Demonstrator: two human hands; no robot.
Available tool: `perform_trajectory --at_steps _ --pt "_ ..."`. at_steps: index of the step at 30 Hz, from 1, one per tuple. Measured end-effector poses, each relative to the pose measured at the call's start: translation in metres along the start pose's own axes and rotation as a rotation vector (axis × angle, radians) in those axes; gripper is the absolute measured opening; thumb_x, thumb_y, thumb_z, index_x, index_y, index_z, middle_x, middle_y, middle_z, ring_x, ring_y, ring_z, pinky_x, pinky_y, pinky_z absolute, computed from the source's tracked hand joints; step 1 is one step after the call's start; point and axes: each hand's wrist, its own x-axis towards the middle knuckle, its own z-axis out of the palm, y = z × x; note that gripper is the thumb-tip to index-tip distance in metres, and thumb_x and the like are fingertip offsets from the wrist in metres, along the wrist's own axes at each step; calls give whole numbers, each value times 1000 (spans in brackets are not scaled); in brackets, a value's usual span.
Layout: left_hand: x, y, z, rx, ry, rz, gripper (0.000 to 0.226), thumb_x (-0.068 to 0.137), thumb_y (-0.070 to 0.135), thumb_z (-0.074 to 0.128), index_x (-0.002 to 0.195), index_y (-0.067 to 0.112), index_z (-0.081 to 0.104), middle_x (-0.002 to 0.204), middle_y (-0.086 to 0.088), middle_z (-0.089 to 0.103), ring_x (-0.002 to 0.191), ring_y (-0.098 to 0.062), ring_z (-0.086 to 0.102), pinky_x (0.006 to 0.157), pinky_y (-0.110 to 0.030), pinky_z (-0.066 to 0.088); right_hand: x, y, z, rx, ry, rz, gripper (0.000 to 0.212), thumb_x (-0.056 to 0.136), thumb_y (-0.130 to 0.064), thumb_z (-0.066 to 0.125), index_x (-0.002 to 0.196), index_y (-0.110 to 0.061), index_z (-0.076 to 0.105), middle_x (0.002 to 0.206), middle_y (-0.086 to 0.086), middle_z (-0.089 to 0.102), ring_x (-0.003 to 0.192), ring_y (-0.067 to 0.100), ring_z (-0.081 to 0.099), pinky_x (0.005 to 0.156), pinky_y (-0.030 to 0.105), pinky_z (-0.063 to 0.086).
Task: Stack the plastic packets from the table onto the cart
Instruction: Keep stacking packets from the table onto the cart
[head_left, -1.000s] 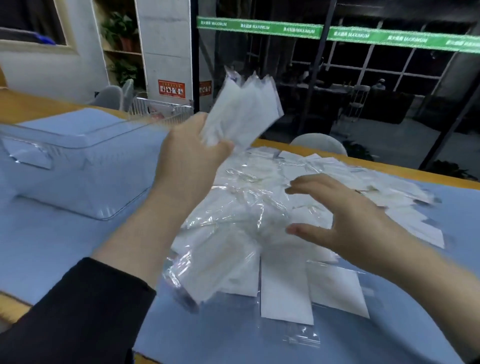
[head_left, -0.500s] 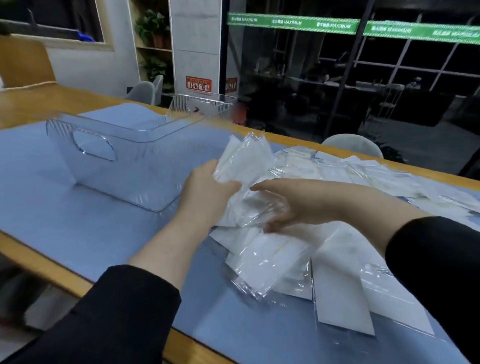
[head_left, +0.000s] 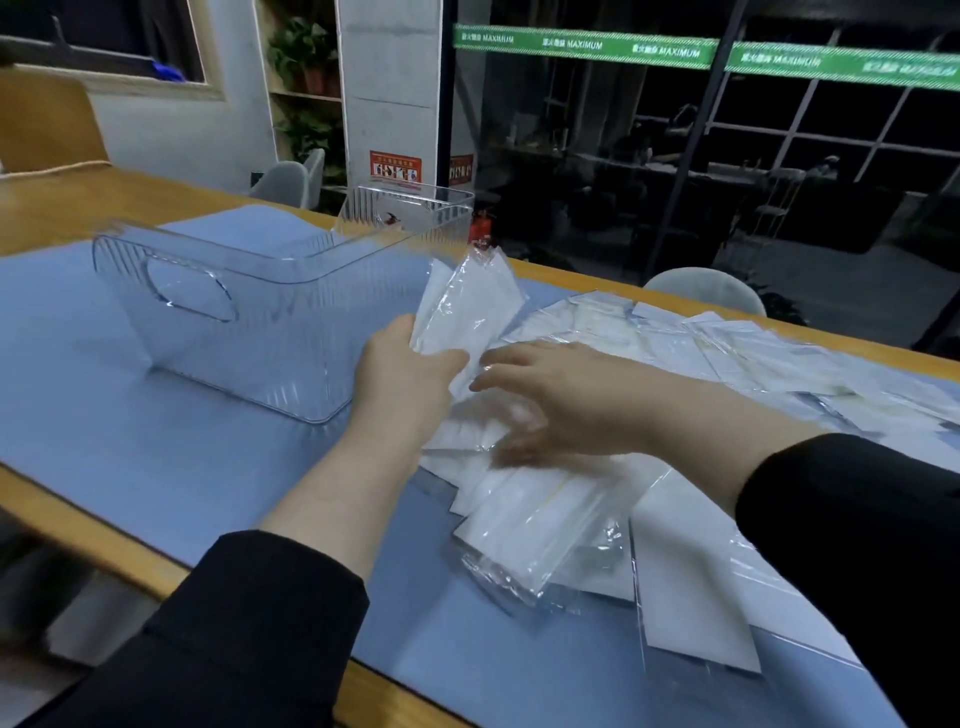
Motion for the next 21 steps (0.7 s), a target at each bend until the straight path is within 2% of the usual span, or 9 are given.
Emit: perform_trajectory --at_steps 2,3,7,11,14,16,18,20,21 --pt "1 -1 -1 -45 -1 -37 21 82 12 72 101 4 65 98 -16 72 72 -23 59 55 -33 53 2 1 6 62 -10 -15 63 91 -51 66 147 -32 43 150 -13 43 132 19 49 103 41 44" --pt "0 -1 -2 -57 -3 -46 22 82 12 72 101 4 65 98 -16 72 71 -23 59 55 -32 52 3 0 8 76 -15 -11 61 92 -49 65 147 -33 42 148 -14 46 127 19 53 99 40 46" --pt "0 0 -1 -63 3 -59 20 81 13 74 99 10 67 94 -12 74 78 -31 70 68 -47 61 10 -7 11 -13 -1 -16 44 98 -34 57 141 -37 48 138 -16 55 119 20 58 88 36 49" --pt "1 3 -1 -98 60 10 16 81 16 75 96 14 68 88 -5 75 85 -30 72 74 -51 61 13 -7 12 -105 187 -2 35 95 -16 47 124 -30 61 116 -5 68 103 30 63 78 41 52" --pt "4 5 -5 -92 146 114 13 83 18 77 93 17 68 86 2 74 78 -20 69 75 -42 58 -5 4 -6 -23 310 35 27 91 -12 50 110 -22 66 99 0 70 90 33 63 72 44 51" --pt "4 6 -6 -127 171 140 13 83 19 77 92 20 68 86 4 74 74 -13 66 72 -36 56 -29 12 -24 20 368 75 23 95 -14 53 112 -21 66 99 0 70 91 29 62 73 45 51" --pt "2 9 -5 -105 158 163 14 84 18 77 93 20 67 86 4 73 70 -9 62 66 -28 50 -60 16 -44 86 454 161 18 100 -21 53 112 -24 65 96 -6 70 85 16 61 73 40 51" --pt "-4 12 -3 -37 118 190 16 85 18 77 96 19 66 86 6 71 71 -8 62 64 -26 48 -97 18 -62 247 593 285 9 101 -33 55 103 -33 63 88 -13 69 76 4 59 72 28 50" --pt "-8 14 -2 8 90 212 18 85 18 76 98 20 65 86 8 70 73 -7 63 65 -27 49 -117 21 -69 362 670 342 4 99 -35 58 99 -37 61 89 -21 69 76 -3 60 71 17 47"
